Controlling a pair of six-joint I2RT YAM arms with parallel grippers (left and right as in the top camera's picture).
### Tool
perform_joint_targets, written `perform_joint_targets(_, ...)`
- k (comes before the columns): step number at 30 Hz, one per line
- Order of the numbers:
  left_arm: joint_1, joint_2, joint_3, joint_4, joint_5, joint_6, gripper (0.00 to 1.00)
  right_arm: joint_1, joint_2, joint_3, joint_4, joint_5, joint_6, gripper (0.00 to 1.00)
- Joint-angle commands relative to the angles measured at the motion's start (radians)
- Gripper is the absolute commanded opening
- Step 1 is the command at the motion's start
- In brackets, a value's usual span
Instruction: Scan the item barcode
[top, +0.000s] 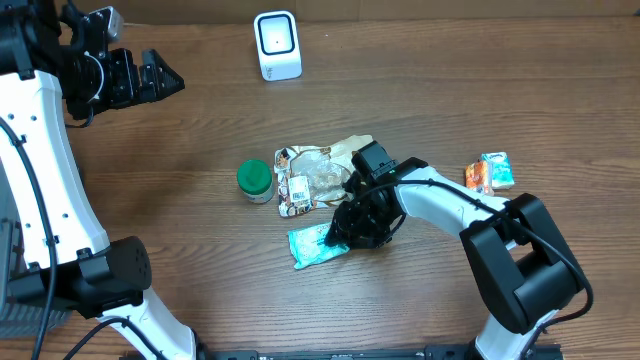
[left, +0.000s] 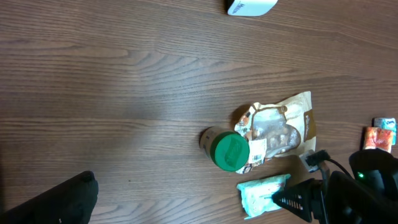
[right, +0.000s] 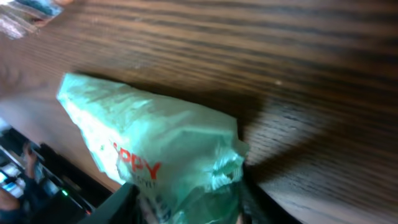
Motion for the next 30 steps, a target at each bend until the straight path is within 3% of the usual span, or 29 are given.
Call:
perform_joint_targets(1, -0.007, -0.009, 0.010, -0.002, -0.006, 0.019, 0.99, 0.003, 0.035, 0.000, 0.003, 0.017, 0.019, 0.31)
perform_joint_targets(6, -0.007, -0.009, 0.010, -0.002, -0.006, 0.019, 1.00, 0.003, 0.031, 0.014, -0.011, 0.017, 0.015, 0.04)
perform_joint_targets(11, -0.007, -0.009, 0.010, -0.002, -0.006, 0.019, 0.99, 0.003, -0.006, 0.040, -0.037, 0.022, -0.012, 0.04)
perform_joint_targets(16, -0.007, -0.009, 0.010, -0.002, -0.006, 0.019, 0.99, 0.004, -0.120, 0.099, -0.132, 0.174, -0.011, 0.04)
perform_joint_targets(22, -0.007, -0.009, 0.010, -0.002, -0.006, 0.019, 0.99, 0.049, -0.264, 0.235, -0.356, 0.472, 0.016, 0.04)
perform_joint_targets(30, -0.007, -0.009, 0.010, -0.002, -0.006, 0.019, 1.00, 0.164, -0.242, 0.349, -0.736, 0.961, 0.264, 0.04)
